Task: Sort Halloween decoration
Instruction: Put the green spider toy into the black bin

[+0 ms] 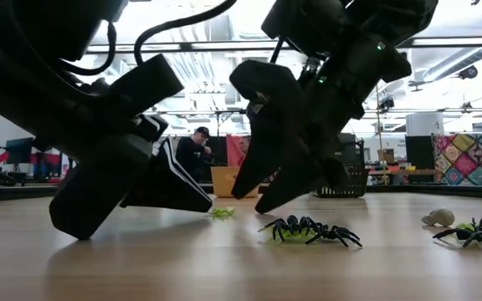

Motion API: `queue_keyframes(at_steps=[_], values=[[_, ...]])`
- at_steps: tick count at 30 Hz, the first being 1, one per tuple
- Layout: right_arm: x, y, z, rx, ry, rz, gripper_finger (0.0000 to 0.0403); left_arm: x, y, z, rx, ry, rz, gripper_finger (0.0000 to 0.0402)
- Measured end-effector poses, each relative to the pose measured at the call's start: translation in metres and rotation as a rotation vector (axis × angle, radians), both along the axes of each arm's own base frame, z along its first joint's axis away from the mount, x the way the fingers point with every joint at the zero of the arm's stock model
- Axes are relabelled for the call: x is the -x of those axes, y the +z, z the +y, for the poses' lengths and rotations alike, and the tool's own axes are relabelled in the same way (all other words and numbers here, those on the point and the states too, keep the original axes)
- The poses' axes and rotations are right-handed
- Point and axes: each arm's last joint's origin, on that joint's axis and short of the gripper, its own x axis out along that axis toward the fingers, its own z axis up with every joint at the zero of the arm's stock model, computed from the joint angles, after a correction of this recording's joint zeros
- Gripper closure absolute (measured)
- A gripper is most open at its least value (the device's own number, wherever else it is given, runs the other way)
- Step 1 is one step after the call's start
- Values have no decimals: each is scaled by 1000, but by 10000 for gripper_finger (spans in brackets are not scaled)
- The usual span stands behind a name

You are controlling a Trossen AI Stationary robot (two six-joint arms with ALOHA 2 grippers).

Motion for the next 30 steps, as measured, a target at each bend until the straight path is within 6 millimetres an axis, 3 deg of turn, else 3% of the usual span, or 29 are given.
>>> queue_keyframes(at_steps=[13, 22, 30], values=[[-4, 2, -7, -4, -19, -33, 202, 0, -5, 11, 51, 16, 11, 402], [-3, 1, -7, 14, 2, -22, 202, 3, 28, 4, 15, -63, -49, 402], [-3, 1, -7, 4, -7, -23, 202, -3, 14, 18, -8, -46, -9, 402]])
